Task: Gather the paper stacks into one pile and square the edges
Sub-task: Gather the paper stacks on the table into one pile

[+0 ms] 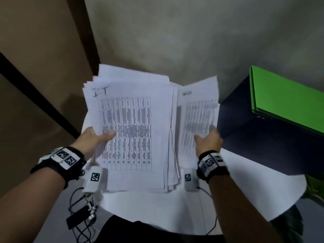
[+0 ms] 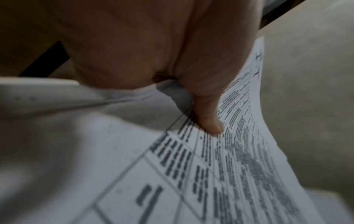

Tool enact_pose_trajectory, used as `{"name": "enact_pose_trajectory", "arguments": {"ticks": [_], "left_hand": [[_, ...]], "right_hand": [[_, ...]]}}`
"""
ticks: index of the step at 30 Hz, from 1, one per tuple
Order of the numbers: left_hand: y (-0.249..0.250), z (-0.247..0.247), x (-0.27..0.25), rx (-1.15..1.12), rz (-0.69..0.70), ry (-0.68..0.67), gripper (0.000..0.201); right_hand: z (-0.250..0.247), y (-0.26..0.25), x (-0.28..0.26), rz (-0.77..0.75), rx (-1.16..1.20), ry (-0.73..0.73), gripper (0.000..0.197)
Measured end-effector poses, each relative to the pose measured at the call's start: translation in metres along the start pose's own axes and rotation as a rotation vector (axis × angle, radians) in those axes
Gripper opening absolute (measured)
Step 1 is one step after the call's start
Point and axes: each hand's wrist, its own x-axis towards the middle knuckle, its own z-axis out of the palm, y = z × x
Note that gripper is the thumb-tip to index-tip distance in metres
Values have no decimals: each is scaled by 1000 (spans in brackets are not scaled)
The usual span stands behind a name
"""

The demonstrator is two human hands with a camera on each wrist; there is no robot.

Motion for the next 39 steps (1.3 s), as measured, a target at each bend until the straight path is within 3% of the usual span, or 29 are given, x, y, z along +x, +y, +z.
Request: {"name": "enact_pose_trajectory", "arguments": {"ticks": [3,6,8,11,16,19,22,26,28,30,34,39], "left_hand": [[-15,34,1,60,-190,-29,52],[-25,69,9,146,-259,-46,50],[-27,85,14,167,-300,-56,48],[-27,104,17,193,-268,-37,36],[-14,104,16,437,-102,151,42],[-12,101,11,476,-93,227,43],[-15,100,16,476,-94,203,33],[-9,105,18,339,-172,110,68],[-7,117,16,316,-153,55,83],[-7,128,14,399,-124,-3,80],[-5,121,25,356,-144,-8,73],[9,126,34,205,-211,1,82]], "right_hand": [[-47,-33,12,-197,116,182,49],[-75,-52,13,-295,314,250,40],[-78,-53,8,-302,425,210,44],[-57,-30,-3,-205,479,27,48],[7,35,-26,78,242,-260,90],[36,62,-38,163,124,-370,87],[50,77,-36,113,-63,-376,74],[54,86,-14,6,-267,-186,74],[66,82,-10,-17,-278,-259,73],[81,78,-11,-63,-282,-356,76],[82,73,6,-29,-267,-290,74],[92,62,13,-130,-260,-397,75]]}}
